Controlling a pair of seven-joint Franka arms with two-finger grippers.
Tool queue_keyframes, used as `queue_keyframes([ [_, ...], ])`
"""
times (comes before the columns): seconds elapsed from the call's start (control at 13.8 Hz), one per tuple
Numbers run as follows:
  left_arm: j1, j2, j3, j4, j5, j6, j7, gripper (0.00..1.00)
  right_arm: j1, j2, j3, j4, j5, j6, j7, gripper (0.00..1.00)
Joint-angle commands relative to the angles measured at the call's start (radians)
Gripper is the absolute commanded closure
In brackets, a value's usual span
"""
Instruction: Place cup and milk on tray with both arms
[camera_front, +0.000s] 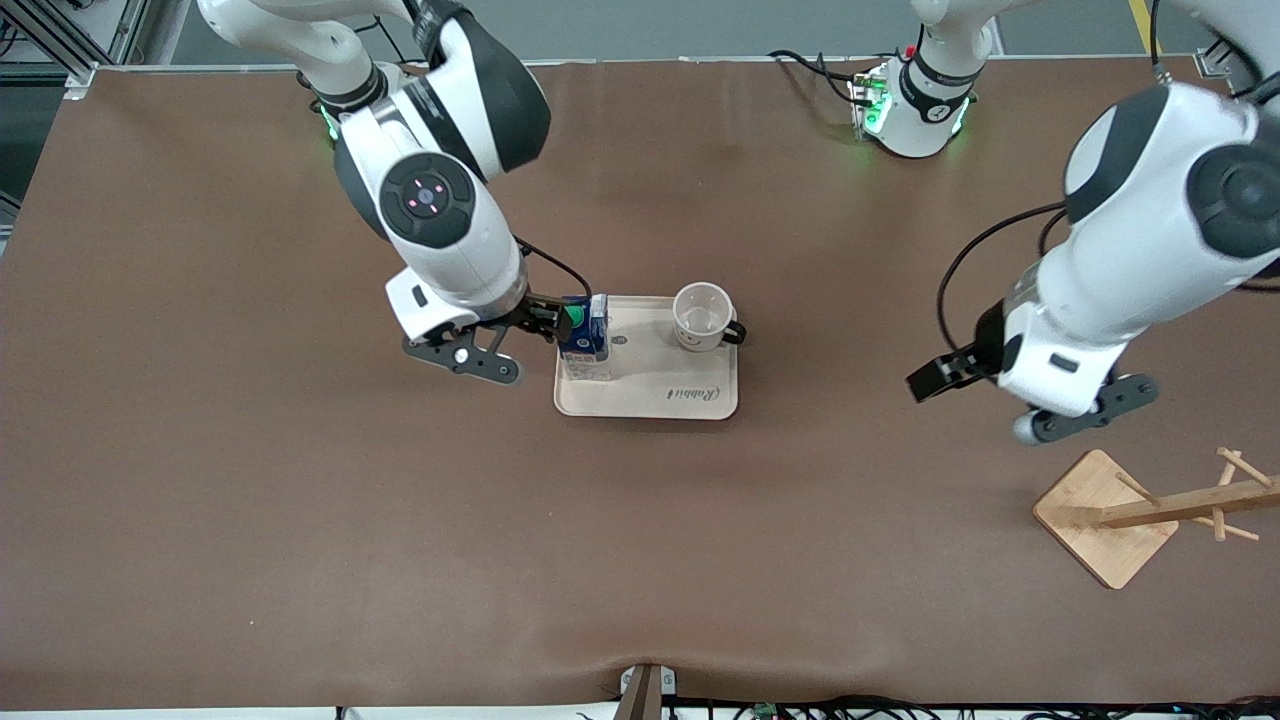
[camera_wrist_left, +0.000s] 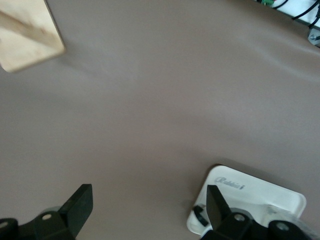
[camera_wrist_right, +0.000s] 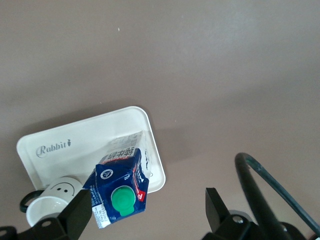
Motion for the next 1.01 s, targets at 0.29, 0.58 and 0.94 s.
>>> queue_keyframes([
  [0.29, 0.086, -0.103, 0.023, -0.022, 0.007, -0.012, 0.247, 0.00, -0.170, -0.099, -0.005, 0.059, 0.009, -0.133, -0.198, 0.00],
  [0.58, -0.076, -0.205, 0.263, -0.032, -0.025, -0.081, 0.439, 0.00, -0.302, -0.189, -0.007, 0.025, 0.009, -0.201, -0.422, 0.00],
  [0.94, -0.293, -0.287, 0.546, -0.039, -0.145, -0.165, 0.528, 0.00, -0.445, -0.347, -0.010, -0.173, -0.002, -0.192, -0.657, 0.00],
])
